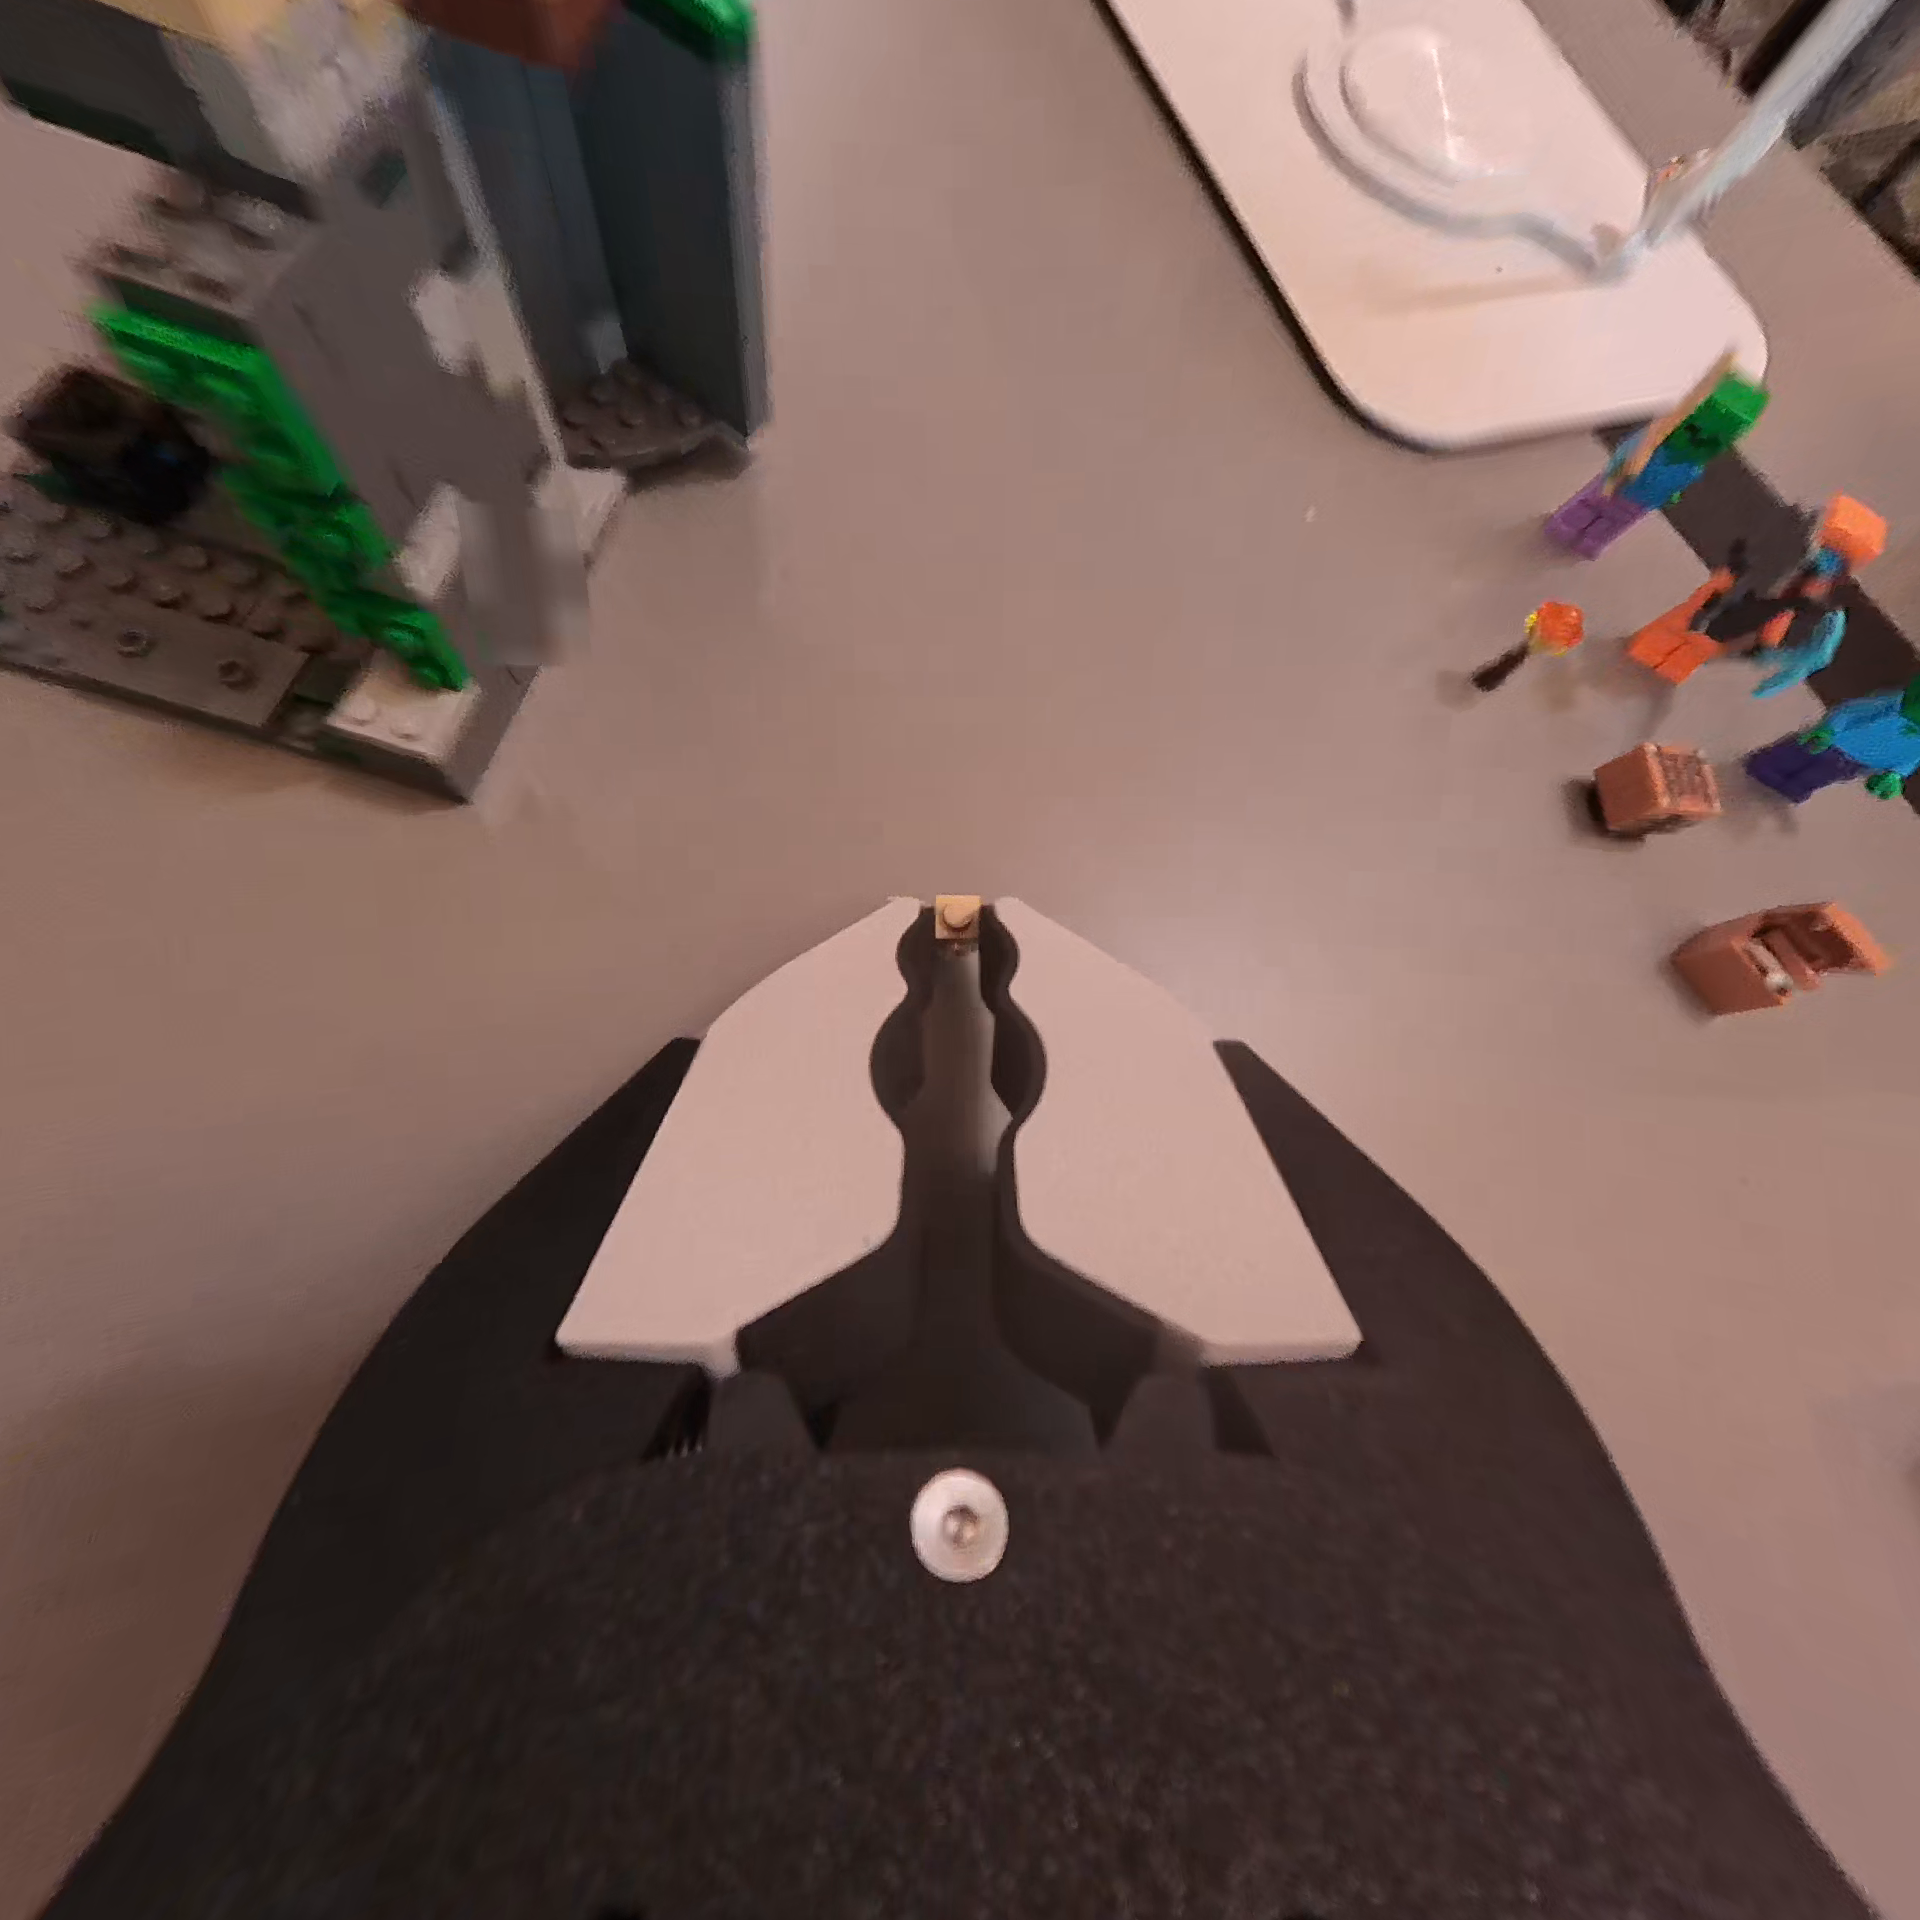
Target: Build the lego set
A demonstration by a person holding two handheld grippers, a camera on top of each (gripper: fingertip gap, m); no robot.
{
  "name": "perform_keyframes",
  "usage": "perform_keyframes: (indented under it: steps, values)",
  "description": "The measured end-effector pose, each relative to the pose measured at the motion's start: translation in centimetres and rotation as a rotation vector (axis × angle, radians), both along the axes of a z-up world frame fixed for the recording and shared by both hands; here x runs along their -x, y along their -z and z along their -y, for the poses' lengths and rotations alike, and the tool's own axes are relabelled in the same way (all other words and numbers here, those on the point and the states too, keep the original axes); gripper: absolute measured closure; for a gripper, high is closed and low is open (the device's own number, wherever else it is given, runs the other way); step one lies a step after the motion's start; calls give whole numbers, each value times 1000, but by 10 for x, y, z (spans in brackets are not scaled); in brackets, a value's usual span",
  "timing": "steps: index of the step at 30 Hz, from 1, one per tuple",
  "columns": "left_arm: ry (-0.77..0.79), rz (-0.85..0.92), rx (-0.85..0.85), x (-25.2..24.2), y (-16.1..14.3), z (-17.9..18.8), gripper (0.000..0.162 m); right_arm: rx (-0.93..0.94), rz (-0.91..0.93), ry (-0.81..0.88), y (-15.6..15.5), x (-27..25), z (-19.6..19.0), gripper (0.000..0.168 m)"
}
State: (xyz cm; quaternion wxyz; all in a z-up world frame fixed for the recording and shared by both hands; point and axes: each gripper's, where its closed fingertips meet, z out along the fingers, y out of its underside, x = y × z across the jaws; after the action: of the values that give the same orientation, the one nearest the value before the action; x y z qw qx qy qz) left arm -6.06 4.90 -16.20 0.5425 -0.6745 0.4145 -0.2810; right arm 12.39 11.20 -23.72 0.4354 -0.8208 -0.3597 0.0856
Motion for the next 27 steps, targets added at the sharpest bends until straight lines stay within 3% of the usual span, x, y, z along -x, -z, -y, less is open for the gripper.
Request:
perform_keyframes:
  steps: [1, 7, 12, 21, 27]
  values:
    - [3, -2, 3, 0, 1, 0, 139, -44, -31, -36, -10, 6, 5, 161]
    - [40, 1, -4, -4, -2, 5, 143, -265, -91, -301, -65, 52, 50, 161]
    - [165, 36, 38, -18, -10, 25, 148, -372, -101, -497, -88, 97, 86, 161]
    - [388, 133, 276, -40, -16, 55, 147, -442, -28, -656, -88, 147, 119, 161]
    - [404, 94, 337, -44, -5, 59, 150, -456, 75, -644, -76, 150, 117, 161]
